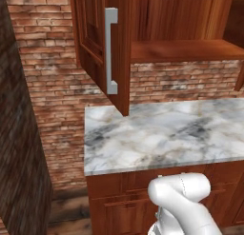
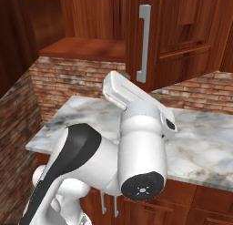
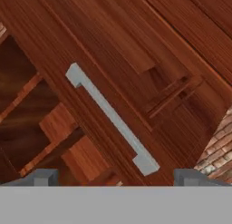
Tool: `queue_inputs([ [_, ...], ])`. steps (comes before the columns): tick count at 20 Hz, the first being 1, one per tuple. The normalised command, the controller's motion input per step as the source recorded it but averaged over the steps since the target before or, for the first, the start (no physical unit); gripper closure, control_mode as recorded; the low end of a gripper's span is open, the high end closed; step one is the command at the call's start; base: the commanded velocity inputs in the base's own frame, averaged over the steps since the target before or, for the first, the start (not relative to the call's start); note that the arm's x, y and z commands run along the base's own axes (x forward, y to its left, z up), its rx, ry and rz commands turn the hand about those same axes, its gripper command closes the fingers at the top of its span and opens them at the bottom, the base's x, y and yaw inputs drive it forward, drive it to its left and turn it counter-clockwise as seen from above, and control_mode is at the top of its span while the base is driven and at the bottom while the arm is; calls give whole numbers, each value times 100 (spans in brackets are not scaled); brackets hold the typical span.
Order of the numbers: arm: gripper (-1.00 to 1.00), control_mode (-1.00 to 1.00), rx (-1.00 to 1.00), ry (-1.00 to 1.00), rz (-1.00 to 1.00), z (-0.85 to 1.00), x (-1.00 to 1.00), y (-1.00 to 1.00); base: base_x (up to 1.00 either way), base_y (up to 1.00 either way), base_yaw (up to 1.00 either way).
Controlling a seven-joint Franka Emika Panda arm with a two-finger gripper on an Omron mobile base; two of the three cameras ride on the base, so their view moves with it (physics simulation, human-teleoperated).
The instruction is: Close all open cabinet doors.
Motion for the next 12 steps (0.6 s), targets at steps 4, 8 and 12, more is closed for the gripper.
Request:
queue_inputs([
  [4,-100,-100,22,0,16,0,62,-31,0,0,0],
  [8,-100,-100,20,0,17,0,63,-26,0,0,0],
  [12,-100,-100,18,0,18,0,75,-13,0,0,0],
])
